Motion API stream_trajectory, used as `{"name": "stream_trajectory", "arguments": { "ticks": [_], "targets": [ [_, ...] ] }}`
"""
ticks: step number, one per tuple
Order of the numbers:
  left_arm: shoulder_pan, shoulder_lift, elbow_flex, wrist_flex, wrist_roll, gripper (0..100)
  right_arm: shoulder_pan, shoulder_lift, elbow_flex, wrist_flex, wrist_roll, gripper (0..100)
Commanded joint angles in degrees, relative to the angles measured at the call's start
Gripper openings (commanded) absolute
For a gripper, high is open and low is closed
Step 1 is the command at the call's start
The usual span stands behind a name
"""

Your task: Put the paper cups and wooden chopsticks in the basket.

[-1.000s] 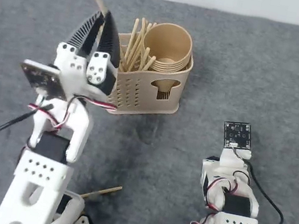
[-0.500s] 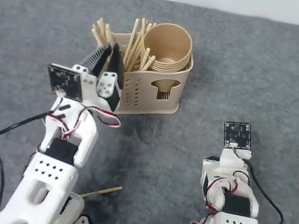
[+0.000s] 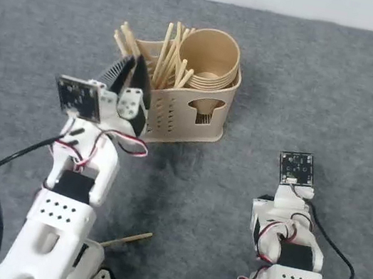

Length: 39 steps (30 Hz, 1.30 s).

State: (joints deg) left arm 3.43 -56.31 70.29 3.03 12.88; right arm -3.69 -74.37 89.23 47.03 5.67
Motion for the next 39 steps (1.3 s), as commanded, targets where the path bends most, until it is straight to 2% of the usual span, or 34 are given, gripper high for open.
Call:
{"name": "stream_trajectory", "arguments": {
  "ticks": [1, 4, 6, 12, 17, 19, 23, 26, 30, 36, 39],
  "targets": [
    [-1.67, 0.00, -11.03, 16.00, 0.35, 1, 0.75, -1.27, -0.53, 0.22, 0.70, 0.8],
    [-1.32, 0.09, -18.15, 29.71, 0.35, 1, 0.66, -1.27, -0.53, 0.13, 0.79, 0.8],
    [-0.26, 0.09, -20.44, 33.85, 0.44, 1, 0.66, -1.27, -0.53, 0.13, 0.79, 0.8],
    [0.70, 0.09, -20.35, 34.11, 0.44, 4, 0.75, -1.27, -0.53, 0.31, 0.79, 0.8],
    [0.26, -0.09, -20.88, 34.29, 0.79, 22, 0.75, -1.27, -0.53, 0.48, 0.70, 0.8],
    [0.26, -1.76, -21.14, 34.37, 0.79, 26, 0.75, -1.27, -0.53, 0.57, 0.70, 0.8],
    [0.26, -10.73, -22.02, 39.47, 0.53, 23, 0.75, -1.27, -0.53, 0.57, 0.70, 0.8],
    [0.53, -18.29, -25.98, 48.35, 0.44, 20, 0.75, -1.27, -0.53, 0.57, 0.79, 0.8],
    [0.88, -22.24, -35.12, 65.14, 0.44, 18, 0.75, -1.27, -0.53, 0.57, 0.79, 0.8],
    [0.88, -9.32, -50.15, 87.47, 0.09, 18, 0.48, -1.27, -0.53, 0.57, 0.79, 0.8],
    [0.88, 1.14, -58.33, 98.02, -5.71, 18, 0.57, -1.27, -0.53, 0.57, 0.79, 0.8]
  ]
}}
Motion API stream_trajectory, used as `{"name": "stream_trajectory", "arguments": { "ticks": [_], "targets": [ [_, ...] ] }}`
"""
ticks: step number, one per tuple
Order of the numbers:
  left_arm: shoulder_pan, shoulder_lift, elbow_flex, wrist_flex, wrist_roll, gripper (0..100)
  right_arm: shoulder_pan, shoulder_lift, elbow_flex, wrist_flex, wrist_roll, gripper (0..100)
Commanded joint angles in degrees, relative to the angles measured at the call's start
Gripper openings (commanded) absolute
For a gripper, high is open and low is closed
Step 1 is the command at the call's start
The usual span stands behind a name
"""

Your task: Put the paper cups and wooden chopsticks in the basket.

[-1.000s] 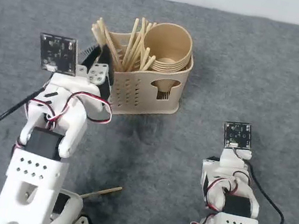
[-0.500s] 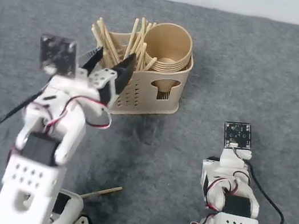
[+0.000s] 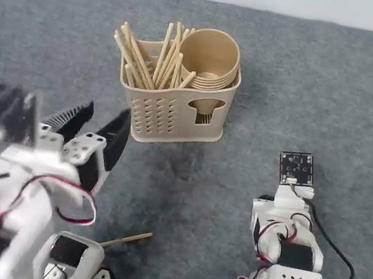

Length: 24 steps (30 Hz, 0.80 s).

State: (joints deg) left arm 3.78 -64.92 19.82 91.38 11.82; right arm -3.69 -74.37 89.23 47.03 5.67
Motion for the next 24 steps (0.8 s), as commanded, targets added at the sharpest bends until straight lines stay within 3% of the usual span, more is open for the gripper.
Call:
{"name": "stream_trajectory", "arguments": {
  "ticks": [1, 5, 8, 16, 24],
  "targets": [
    [0.53, 12.66, -9.01, 9.32, -6.95, 17, 0.57, -1.27, -0.53, 0.57, 0.79, 0.8],
    [0.88, 17.93, -6.73, 9.32, -14.33, 18, 0.66, -1.27, -0.53, 0.66, 0.79, 0.8],
    [7.03, 19.69, -1.89, 9.32, -20.66, 18, 0.66, -1.27, -0.53, 0.57, 0.79, 0.8],
    [24.35, 24.26, 15.34, 9.14, -21.45, 18, 0.66, -1.27, -0.44, 0.22, 0.88, 0.8],
    [24.53, 40.35, 15.60, 9.14, -29.54, 18, 0.57, -1.27, -0.44, 0.13, 0.88, 0.8]
  ]
}}
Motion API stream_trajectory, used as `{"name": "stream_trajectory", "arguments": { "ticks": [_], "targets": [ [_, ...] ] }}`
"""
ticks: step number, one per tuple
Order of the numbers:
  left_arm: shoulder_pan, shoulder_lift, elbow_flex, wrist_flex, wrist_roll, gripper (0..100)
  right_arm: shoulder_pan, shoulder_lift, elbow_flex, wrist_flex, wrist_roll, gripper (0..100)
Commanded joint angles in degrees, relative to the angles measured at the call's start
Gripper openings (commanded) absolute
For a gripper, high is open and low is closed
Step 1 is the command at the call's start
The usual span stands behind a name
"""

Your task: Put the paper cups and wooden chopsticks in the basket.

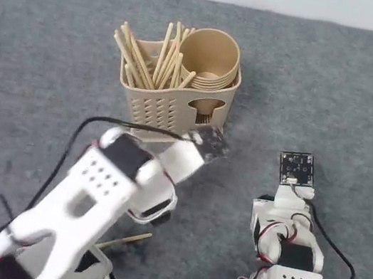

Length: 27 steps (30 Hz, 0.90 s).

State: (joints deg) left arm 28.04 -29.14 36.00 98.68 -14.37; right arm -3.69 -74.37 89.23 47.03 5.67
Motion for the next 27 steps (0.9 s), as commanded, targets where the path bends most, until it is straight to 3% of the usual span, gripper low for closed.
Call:
{"name": "stream_trajectory", "arguments": {
  "ticks": [1, 12, 21, 27],
  "targets": [
    [0.53, 6.24, -0.66, 1.85, -4.40, 18, 0.57, -1.27, -0.44, 0.13, 0.88, 0.8],
    [0.70, 22.24, 5.41, -7.21, -14.86, 18, 0.48, -1.27, -0.44, 0.04, 0.88, 0.8],
    [8.00, 29.71, 12.35, -18.99, -15.21, 18, 0.40, -0.84, -0.44, -1.45, 0.97, 0.8],
    [8.53, 29.63, 13.67, -23.12, -12.75, 17, 0.40, -1.10, -0.44, -1.10, 0.97, 0.8]
  ]
}}
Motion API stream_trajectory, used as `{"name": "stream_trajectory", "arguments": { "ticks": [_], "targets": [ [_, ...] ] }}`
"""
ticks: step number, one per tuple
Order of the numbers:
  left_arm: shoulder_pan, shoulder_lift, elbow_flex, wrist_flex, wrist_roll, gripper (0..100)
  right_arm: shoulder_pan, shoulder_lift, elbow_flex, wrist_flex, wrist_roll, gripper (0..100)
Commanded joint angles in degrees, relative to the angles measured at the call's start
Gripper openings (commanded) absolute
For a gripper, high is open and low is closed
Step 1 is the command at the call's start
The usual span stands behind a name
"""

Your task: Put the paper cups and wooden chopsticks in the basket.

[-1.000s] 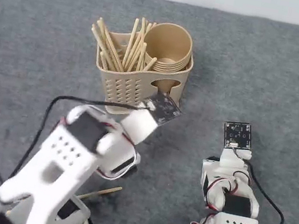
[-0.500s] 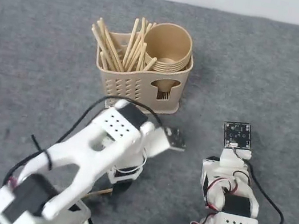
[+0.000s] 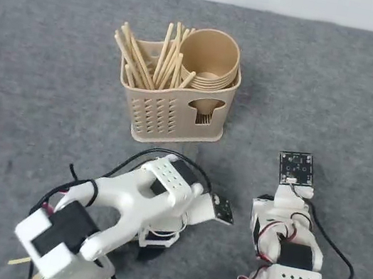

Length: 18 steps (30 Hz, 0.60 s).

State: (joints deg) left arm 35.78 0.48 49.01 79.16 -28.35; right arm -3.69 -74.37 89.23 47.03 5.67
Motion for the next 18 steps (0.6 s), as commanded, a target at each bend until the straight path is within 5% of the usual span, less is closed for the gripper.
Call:
{"name": "stream_trajectory", "arguments": {
  "ticks": [1, 8, 18],
  "targets": [
    [0.97, 0.00, 1.27, -5.36, 3.34, 17, 0.40, -1.10, -0.44, -1.01, 0.97, 0.8],
    [5.27, 0.00, 2.24, -10.46, 10.55, 1, 0.57, -1.19, -0.44, -0.92, 0.97, 0.8],
    [9.41, -0.09, -1.36, -4.92, 18.29, 1, 0.66, -1.19, -0.44, -0.92, 0.97, 0.8]
  ]
}}
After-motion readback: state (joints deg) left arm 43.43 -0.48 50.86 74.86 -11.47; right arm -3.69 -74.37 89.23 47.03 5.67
